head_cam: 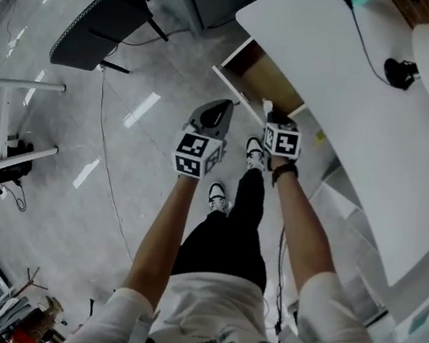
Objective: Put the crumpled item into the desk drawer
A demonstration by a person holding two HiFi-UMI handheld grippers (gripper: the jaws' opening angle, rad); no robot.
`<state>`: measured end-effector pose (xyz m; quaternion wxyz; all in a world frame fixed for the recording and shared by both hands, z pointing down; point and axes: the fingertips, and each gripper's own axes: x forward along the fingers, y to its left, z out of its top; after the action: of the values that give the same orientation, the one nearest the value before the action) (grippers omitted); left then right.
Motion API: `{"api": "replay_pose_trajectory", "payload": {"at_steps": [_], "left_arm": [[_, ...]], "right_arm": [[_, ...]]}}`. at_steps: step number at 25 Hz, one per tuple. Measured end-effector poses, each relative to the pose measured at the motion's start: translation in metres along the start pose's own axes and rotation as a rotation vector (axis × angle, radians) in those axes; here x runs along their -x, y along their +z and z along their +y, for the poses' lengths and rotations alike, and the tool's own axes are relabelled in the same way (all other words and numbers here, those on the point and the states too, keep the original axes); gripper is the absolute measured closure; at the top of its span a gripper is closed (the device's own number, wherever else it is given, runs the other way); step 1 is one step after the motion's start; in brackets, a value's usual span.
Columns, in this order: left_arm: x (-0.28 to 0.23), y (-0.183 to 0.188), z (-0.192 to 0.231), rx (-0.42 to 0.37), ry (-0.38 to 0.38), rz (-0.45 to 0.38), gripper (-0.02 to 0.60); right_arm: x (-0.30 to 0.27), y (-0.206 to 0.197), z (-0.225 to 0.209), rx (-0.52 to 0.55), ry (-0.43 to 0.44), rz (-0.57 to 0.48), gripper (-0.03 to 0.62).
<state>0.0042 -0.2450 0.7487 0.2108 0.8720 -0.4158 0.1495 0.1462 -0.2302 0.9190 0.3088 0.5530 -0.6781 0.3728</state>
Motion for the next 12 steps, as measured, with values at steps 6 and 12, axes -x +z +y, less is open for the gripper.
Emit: {"api": "replay_pose_trajectory", "payload": {"at_steps": [6, 12], "left_arm": [[-0.005, 0.006, -0.001, -0.004, 0.006, 0.004, 0.581], [-0.002, 0.01, -0.006, 0.003, 0.009, 0.008, 0.581]], "right_arm": [[0.011, 0.009, 0.003, 0.011, 0.016, -0.036, 0.588], [0.035, 0.021, 0.008, 0.006, 0.042, -0.09, 0.588]]}}
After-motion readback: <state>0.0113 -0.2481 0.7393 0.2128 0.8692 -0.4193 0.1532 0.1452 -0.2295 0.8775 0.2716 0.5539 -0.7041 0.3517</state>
